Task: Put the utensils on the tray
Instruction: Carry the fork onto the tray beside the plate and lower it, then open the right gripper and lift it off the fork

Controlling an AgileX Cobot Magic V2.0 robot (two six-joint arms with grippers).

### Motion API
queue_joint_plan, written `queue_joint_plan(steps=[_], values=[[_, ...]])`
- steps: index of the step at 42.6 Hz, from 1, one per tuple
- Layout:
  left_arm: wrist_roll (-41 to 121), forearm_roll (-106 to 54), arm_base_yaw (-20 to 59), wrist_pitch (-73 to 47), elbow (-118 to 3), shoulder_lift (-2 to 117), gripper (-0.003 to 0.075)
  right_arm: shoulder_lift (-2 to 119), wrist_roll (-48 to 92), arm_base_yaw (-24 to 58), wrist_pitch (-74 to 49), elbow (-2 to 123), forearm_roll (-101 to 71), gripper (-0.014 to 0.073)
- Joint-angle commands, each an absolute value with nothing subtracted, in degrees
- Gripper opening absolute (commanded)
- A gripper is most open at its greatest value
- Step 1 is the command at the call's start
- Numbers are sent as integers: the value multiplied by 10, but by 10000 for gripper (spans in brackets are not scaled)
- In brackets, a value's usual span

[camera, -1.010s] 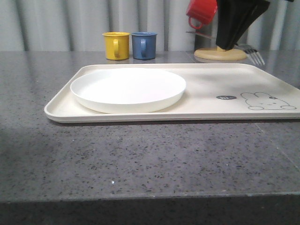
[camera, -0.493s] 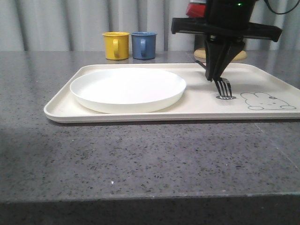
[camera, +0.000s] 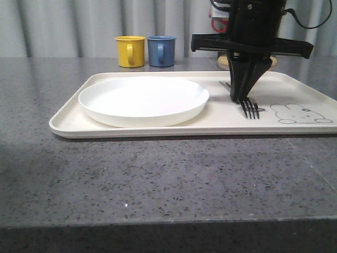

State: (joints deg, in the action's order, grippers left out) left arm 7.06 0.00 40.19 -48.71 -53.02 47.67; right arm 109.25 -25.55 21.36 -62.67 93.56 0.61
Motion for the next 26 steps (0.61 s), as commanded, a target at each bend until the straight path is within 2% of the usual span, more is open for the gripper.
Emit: queue_joint_plan(steps=[1,7,9,21,26], values=[[66,0,407,-447,-546,475,345,1063,-256,211,-626,955,13,121],[66,0,407,-447,-546,475,345,1057,-254,211,-627,955,14,349],[66,0,407,-447,-546,475,345,1053,-249,211,-623,955,14,386],[66,0,407,-447,-546,475,345,968,-174,211,-662,954,86,394],[66,0,407,-447,-546,475,345,916,-144,186,-683,937,127,394]])
